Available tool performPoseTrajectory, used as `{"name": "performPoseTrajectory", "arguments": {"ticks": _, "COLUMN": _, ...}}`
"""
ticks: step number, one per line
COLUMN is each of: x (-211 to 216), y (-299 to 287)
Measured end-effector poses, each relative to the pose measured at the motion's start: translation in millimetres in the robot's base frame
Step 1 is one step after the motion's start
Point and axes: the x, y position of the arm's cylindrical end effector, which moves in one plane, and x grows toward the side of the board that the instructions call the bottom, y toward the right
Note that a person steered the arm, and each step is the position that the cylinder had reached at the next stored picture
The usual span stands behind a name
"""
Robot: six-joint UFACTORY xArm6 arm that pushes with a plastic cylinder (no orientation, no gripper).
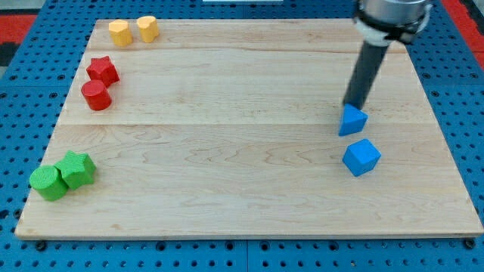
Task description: Point your arm at green circle
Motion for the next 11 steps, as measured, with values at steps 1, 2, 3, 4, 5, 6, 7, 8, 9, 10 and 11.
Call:
{"name": "performPoseTrajectory", "arguments": {"ticks": 1, "x": 1.1, "y": -0.7}}
{"name": "performPoseTrajectory", "arguments": {"ticks": 2, "x": 12.1, "y": 5.4}}
{"name": "performPoseTrajectory", "arguments": {"ticks": 3, "x": 37.9, "y": 5.4}}
{"name": "performPoseTrajectory", "arguments": {"ticks": 4, "x": 47.4, "y": 11.3}}
{"name": "performPoseTrajectory", "arguments": {"ticks": 5, "x": 25.8, "y": 28.5}}
{"name": "performPoseTrajectory", "arguments": {"ticks": 6, "x": -1.1, "y": 6.6}}
{"name": "performPoseTrajectory", "arguments": {"ticks": 7, "x": -1.2, "y": -119.0}}
{"name": "performPoseTrajectory", "arguments": {"ticks": 8, "x": -1.4, "y": -242.6}}
{"name": "performPoseTrajectory", "arguments": {"ticks": 9, "x": 15.0, "y": -335.3}}
{"name": "performPoseTrajectory", "arguments": {"ticks": 10, "x": 15.1, "y": -417.4}}
{"name": "performPoseTrajectory", "arguments": {"ticks": 11, "x": 15.0, "y": -456.9}}
